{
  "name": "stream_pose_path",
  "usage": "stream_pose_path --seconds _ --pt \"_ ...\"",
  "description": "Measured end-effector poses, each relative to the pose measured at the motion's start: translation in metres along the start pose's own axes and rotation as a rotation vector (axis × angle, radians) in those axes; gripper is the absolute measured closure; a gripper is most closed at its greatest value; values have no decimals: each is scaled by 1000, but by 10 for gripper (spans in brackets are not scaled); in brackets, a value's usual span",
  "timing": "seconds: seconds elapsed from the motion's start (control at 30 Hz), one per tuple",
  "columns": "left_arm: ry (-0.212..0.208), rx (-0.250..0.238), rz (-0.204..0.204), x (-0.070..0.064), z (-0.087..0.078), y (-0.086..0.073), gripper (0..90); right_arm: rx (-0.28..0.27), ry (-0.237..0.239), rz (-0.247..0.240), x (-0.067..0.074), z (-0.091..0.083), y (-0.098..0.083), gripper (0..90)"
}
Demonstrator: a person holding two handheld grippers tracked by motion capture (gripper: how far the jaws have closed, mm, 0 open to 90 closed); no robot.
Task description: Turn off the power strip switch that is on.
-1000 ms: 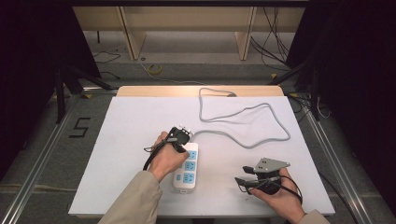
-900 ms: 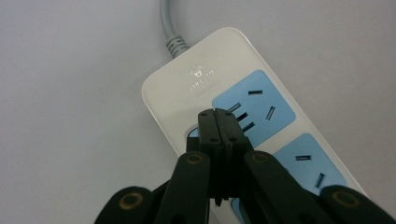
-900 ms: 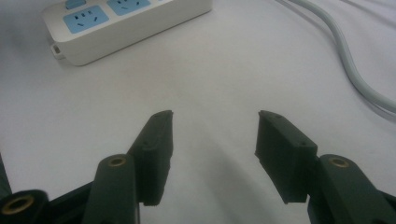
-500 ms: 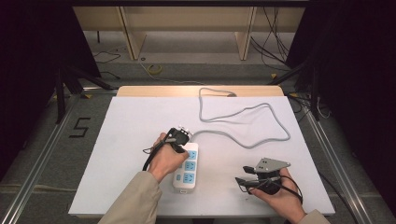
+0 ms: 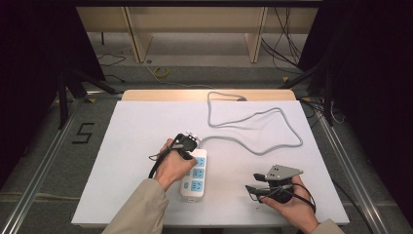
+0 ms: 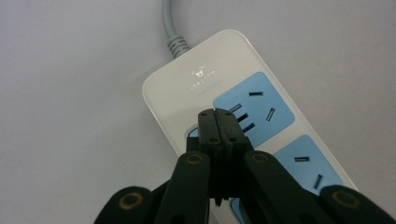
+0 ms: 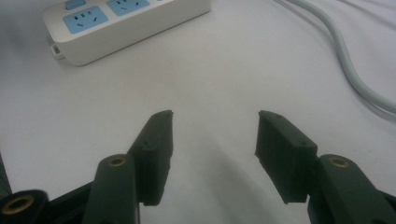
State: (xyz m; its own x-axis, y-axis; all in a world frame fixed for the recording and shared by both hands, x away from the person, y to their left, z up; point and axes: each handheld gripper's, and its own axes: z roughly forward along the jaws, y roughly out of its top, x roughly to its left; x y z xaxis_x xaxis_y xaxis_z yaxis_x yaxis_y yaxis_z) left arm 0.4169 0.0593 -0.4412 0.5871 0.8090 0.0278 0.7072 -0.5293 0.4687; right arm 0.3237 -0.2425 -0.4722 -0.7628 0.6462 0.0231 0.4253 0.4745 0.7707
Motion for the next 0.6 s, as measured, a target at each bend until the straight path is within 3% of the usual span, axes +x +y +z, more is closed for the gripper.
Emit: stream_pose_path --seconds 0.6 --pt "2 -7 22 0 -1 -1 898 0 2 1 0 0 0 469"
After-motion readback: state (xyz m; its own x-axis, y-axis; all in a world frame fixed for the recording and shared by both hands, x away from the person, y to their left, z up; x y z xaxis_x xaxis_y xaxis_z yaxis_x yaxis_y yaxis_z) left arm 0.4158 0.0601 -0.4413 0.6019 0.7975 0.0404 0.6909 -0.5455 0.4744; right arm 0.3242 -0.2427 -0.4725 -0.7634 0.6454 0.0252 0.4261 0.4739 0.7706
